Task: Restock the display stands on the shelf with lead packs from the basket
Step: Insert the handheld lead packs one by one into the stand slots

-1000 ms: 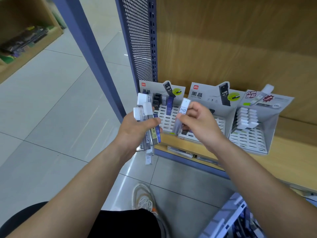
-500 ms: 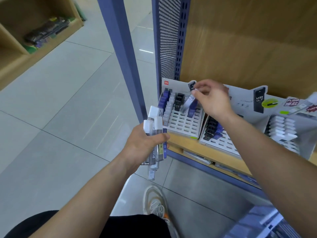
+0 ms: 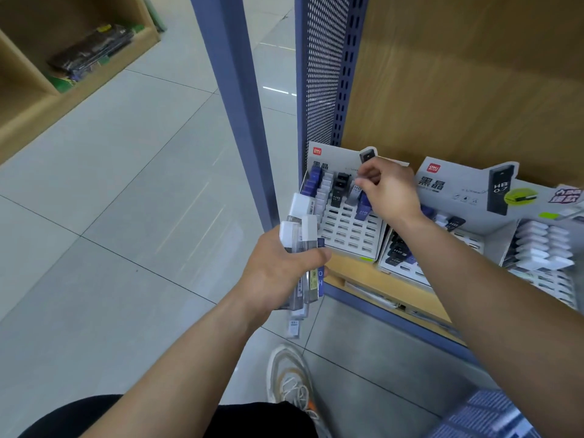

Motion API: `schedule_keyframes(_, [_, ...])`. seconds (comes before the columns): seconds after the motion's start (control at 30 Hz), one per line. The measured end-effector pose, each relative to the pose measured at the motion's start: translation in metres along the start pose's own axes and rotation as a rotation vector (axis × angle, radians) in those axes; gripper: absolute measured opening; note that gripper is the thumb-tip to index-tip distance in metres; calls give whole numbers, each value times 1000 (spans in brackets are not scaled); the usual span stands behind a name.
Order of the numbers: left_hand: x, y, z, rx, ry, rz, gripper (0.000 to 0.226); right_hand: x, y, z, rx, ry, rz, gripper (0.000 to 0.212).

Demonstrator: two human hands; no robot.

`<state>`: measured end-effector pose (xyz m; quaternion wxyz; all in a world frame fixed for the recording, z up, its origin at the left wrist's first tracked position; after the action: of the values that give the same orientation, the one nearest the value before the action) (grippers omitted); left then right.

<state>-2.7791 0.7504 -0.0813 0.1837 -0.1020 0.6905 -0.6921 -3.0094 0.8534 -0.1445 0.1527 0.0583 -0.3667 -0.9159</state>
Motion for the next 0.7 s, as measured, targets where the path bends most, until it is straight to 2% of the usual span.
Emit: schedule_keyframes(0.7, [4,-2,-2,0,-27,2,20,13,-7,0,45,32,3,9])
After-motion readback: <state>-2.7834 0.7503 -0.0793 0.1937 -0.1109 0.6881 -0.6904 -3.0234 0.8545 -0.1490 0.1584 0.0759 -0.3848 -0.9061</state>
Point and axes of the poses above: each hand's wrist, its own x-axis towards the middle knuckle, its own z-axis out of the back of the hand, y = z × x, the point moved 1 cm from there along x, towards the middle knuckle, and after that the axes turned 13 degrees about -z, right-handed, at the moved point
